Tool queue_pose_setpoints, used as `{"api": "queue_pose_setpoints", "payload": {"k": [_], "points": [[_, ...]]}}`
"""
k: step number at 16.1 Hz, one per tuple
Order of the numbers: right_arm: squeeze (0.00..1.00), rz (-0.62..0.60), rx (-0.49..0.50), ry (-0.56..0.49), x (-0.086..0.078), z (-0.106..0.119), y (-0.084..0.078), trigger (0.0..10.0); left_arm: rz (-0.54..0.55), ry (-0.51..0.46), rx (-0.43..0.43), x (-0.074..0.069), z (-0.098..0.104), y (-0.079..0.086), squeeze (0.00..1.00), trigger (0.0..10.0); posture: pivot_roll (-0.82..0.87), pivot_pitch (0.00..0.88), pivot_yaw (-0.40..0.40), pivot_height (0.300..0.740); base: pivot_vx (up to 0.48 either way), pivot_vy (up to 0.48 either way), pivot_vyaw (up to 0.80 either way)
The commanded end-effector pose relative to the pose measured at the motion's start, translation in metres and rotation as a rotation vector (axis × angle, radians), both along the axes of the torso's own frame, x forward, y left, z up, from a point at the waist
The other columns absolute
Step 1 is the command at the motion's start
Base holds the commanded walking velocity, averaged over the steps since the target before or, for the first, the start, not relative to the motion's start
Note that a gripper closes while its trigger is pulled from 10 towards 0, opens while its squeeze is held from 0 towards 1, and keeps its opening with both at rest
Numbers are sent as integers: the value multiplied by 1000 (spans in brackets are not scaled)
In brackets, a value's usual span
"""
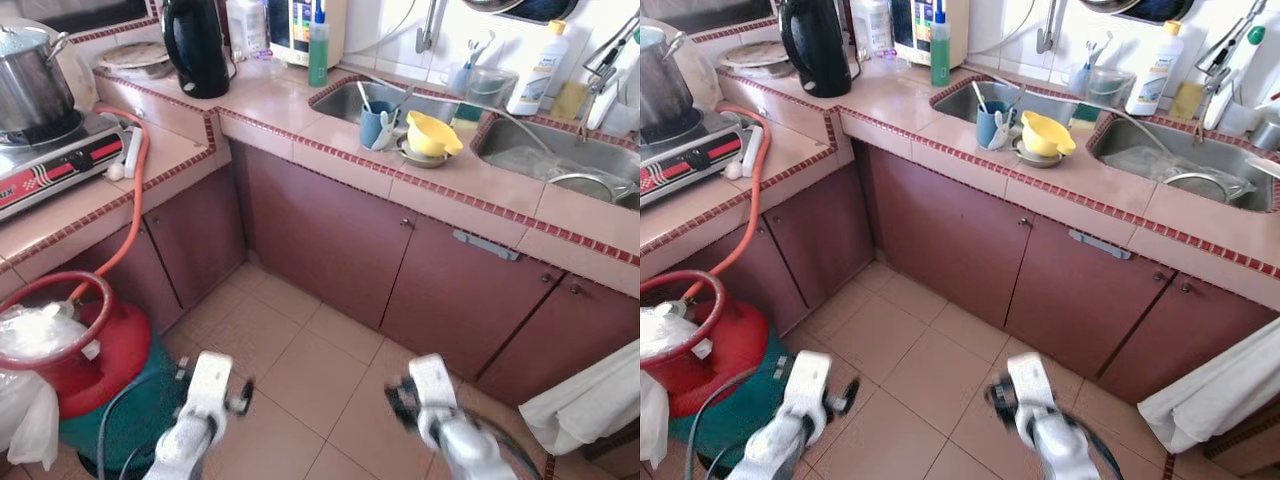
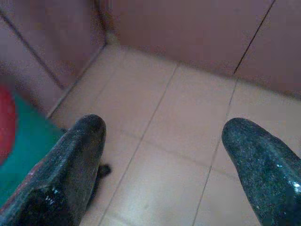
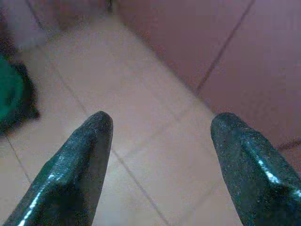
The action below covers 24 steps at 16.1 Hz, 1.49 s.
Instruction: Kitchen organization
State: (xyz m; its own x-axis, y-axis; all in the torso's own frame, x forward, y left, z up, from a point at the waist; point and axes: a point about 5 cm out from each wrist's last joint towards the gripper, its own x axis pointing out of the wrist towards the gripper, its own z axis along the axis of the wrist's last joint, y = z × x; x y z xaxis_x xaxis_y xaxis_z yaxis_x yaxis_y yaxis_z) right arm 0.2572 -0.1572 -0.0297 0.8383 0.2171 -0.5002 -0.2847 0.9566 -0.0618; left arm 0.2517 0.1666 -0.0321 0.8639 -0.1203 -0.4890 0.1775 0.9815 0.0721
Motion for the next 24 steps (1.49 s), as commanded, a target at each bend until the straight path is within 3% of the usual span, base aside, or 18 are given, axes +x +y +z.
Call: {"api": "queue_pose_setpoints", "payload": {"k": [1,4,6,8,11,13,15,16,18,21,22,24], "points": [[0,-1,39,-64,11,11,4,10000,-9,-41,-28,9,8,-5,0,10000,-77,0,-28,740,0,0,0],[0,7,105,-210,37,40,16,10000,-48,-206,-69,32,36,-13,0,10000,-79,0,-26,740,0,0,0],[0,15,105,-274,49,56,17,10000,-23,-283,-187,41,54,-10,0,10000,-84,0,-22,740,0,0,0],[0,15,123,-336,53,66,15,10000,39,-312,-120,43,60,-1,0,10000,-90,0,-22,740,0,0,0],[0,-36,97,-390,52,74,6,10000,25,-381,-182,30,74,6,0,10000,-98,0,-22,740,0,0,0],[0,2,142,-480,43,84,6,10000,27,-392,-171,15,77,9,0,10000,-99,0,-23,740,0,0,0],[0,25,163,-496,36,87,6,10000,20,-395,-179,3,79,6,0,10000,-95,0,-29,740,0,0,0],[0,63,92,-519,25,85,5,10000,7,-415,-161,-7,81,5,0,10000,-91,0,-34,740,0,0,0],[0,56,143,-526,15,87,-2,10000,9,-443,-123,-17,84,10,0,10000,-86,0,-42,740,0,0,0],[0,48,177,-586,14,105,-3,10000,24,-463,-181,-17,98,13,0,10000,-88,0,-39,740,0,0,0],[0,79,149,-620,18,114,0,10000,-44,-500,-194,-15,108,6,0,10000,-91,0,-37,740,0,0,0],[0,97,149,-623,21,118,2,10000,-64,-509,-197,-11,112,4,0,10000,-94,0,-37,740,0,0,0]]}}
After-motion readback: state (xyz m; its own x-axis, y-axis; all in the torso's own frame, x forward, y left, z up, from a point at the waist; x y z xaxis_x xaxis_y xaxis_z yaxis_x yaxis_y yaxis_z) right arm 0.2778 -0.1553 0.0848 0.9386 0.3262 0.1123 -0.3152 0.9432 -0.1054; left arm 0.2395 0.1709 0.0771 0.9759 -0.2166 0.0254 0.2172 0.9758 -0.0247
